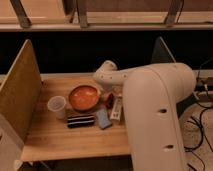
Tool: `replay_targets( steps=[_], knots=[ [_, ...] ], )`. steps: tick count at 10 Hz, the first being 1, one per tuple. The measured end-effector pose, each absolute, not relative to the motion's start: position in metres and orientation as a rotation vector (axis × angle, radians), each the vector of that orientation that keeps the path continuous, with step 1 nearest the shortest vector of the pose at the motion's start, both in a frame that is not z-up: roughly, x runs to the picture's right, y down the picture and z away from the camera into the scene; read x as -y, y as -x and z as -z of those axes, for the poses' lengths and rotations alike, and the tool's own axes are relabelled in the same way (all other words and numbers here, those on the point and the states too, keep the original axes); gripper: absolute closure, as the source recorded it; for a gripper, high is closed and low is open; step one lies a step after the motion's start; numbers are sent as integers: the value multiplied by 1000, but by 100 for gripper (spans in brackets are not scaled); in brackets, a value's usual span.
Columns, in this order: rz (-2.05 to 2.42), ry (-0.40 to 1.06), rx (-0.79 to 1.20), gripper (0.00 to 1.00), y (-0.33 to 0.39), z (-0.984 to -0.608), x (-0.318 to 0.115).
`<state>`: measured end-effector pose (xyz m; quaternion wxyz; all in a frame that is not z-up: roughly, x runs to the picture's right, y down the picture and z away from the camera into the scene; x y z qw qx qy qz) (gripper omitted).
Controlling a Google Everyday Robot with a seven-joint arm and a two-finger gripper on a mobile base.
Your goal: Place the pepper in the ceramic cup
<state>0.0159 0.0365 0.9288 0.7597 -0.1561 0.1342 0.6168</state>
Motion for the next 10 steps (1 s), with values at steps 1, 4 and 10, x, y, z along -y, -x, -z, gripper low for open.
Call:
replay_targets(
  steps=[1, 4, 10],
  knots=[
    [-1363, 360, -282, 35, -19, -932, -42],
    [-1406, 369, -268, 35, -37, -936, -45],
    [-1465, 420, -264, 35, -40, -943, -60]
  ],
)
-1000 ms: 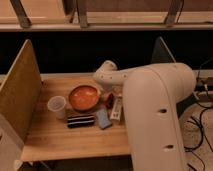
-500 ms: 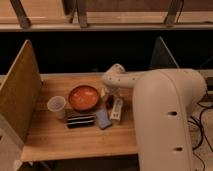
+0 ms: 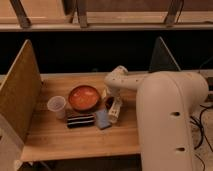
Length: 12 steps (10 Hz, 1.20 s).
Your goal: Place the pepper in the ceramic cup
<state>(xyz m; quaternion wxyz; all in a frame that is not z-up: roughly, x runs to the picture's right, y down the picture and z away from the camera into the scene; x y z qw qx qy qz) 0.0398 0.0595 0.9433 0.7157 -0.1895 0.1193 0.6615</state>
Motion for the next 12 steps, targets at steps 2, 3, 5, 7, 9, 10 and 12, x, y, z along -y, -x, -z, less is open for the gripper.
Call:
replay_targets(
  steps=[2, 3, 5, 7, 9, 10, 12],
  knots=[
    [-1483, 424, -254, 35, -42, -944, -57],
    [-1486, 424, -253, 35, -43, -945, -57],
    [-1480, 419, -245, 35, -44, -944, -54],
    [-1447, 391, -218, 35, -40, -939, -41],
    [-1408, 392, -209, 35, -32, -936, -42],
    [-1387, 399, -216, 35, -31, -935, -47],
    [-1347, 413, -249, 35, -29, -937, -59]
  ],
)
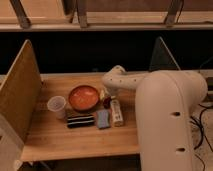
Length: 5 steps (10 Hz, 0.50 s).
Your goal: Place the pepper in the ceramic cup
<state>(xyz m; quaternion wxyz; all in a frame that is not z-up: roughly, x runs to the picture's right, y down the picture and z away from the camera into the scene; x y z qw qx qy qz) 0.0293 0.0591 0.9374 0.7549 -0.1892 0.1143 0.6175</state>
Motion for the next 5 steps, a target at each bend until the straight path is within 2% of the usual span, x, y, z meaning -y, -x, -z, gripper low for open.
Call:
replay_targets(
  steps=[5],
  knots=[
    [-1351, 368, -340, 35, -55, -944, -59]
  ],
)
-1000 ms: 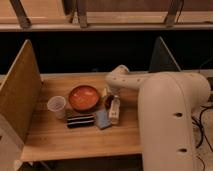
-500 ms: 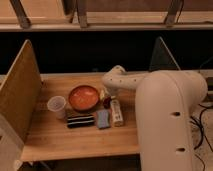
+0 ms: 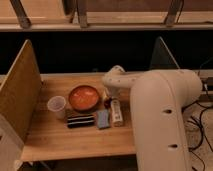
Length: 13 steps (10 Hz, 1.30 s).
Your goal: Place the pepper in the ceramic cup
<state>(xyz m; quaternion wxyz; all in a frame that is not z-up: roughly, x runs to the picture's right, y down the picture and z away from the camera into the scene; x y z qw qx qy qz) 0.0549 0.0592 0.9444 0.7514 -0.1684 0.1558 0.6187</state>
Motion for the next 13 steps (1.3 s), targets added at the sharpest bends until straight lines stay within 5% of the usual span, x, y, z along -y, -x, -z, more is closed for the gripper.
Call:
replay_targets(
  steps=[6, 13],
  knots=[
    [-1356, 356, -365, 35, -59, -955, -59],
    [-1206, 506, -198, 35, -22, -951, -62]
  ],
)
